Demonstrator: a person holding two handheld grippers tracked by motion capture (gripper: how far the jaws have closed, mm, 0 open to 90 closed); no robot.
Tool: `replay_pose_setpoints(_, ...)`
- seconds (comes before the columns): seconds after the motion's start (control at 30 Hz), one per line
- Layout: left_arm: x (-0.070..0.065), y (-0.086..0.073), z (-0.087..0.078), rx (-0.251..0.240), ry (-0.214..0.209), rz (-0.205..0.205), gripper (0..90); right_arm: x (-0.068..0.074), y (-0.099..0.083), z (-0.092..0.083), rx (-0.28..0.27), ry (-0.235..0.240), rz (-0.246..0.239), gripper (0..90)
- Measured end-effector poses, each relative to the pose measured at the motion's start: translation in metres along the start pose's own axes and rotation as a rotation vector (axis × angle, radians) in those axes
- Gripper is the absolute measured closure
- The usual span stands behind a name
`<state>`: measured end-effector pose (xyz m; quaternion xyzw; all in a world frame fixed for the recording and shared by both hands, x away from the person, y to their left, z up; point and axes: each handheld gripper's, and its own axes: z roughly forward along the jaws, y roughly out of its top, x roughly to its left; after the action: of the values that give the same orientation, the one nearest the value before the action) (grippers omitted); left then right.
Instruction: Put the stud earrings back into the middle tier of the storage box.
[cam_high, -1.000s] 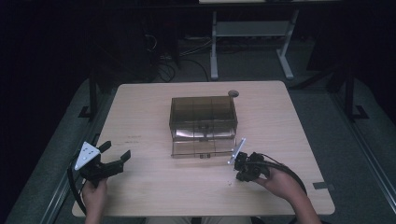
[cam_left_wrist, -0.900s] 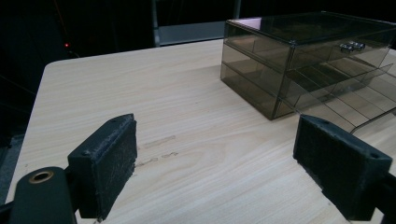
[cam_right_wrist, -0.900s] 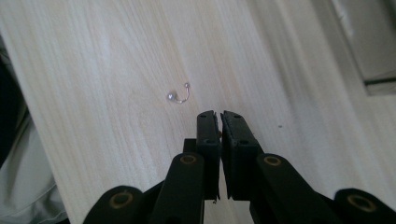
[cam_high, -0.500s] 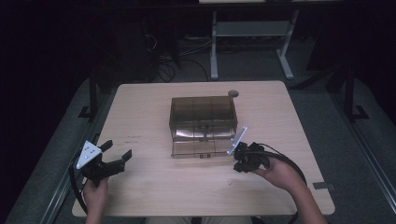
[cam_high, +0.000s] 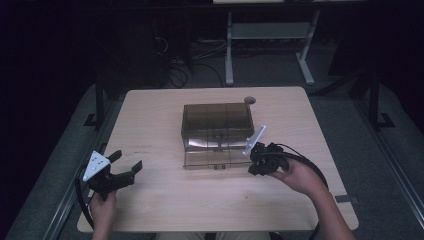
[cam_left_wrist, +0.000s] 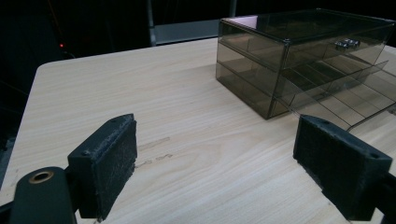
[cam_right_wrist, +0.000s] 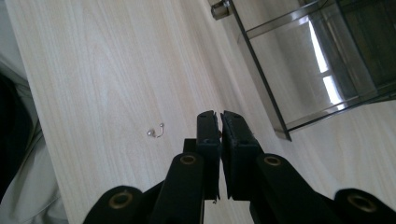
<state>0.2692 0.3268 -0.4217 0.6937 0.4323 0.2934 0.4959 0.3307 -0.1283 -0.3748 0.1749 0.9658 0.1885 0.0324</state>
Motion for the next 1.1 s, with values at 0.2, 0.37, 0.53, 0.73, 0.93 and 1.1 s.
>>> replay_pose_setpoints(0.2, 0.000, 0.000, 0.001, -0.001, 0.002, 0.003, 13.0, -0.007, 0.010, -0.004, -0.003, -0.009, -0.007, 85.5)
replay_pose_setpoints(0.37, -0.001, 0.000, 0.001, 0.002, 0.000, 0.007, 13.0, -0.013, 0.018, -0.006, -0.009, -0.009, -0.002, 85.5)
replay_pose_setpoints(0.53, -0.001, 0.000, 0.001, -0.003, 0.001, 0.001, 13.0, -0.021, 0.025, -0.009, -0.011, 0.001, -0.001, 85.5)
replay_pose_setpoints(0.73, -0.001, 0.001, 0.001, 0.000, 0.000, 0.009, 13.0, -0.035, 0.031, -0.012, -0.019, 0.000, 0.016, 85.7)
replay_pose_setpoints(0.93, 0.000, 0.001, 0.002, -0.001, -0.001, 0.000, 13.0, -0.050, 0.034, -0.001, 0.009, 0.005, 0.046, 85.9)
replay_pose_setpoints(1.1, 0.000, 0.001, 0.001, -0.003, 0.000, 0.002, 13.0, -0.060, 0.040, 0.009, 0.030, -0.002, 0.063, 85.9)
